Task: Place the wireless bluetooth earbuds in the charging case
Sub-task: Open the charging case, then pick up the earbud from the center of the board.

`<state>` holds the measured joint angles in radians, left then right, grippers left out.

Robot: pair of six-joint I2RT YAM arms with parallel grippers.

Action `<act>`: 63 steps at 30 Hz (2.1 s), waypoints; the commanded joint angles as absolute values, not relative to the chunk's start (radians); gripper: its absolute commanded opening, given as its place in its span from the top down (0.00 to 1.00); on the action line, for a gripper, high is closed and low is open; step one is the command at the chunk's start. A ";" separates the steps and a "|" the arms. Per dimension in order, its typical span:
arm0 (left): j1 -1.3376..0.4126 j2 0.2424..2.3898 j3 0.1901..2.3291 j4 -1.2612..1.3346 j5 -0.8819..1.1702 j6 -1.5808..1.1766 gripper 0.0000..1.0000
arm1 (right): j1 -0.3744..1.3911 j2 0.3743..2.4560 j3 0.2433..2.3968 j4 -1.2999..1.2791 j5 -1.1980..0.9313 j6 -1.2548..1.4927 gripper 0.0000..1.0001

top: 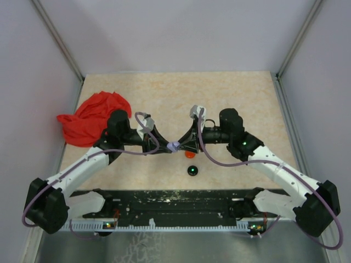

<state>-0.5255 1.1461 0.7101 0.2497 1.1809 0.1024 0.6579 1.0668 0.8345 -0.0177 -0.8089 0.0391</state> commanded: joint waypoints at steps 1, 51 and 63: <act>-0.525 1.123 0.743 0.170 1.234 0.182 0.99 | 0.620 1.035 0.888 -0.004 -0.751 0.052 0.66; -0.515 1.083 0.745 0.104 0.393 0.088 0.99 | 0.223 1.633 1.126 -0.608 0.296 0.259 0.62; -0.514 1.119 0.763 0.081 0.397 0.086 0.99 | 0.191 1.756 1.146 -0.574 0.260 0.248 0.67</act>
<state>-0.5190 1.1057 0.7418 0.0822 0.4030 0.0975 0.2104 1.7321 1.0958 -0.5938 0.2588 0.2577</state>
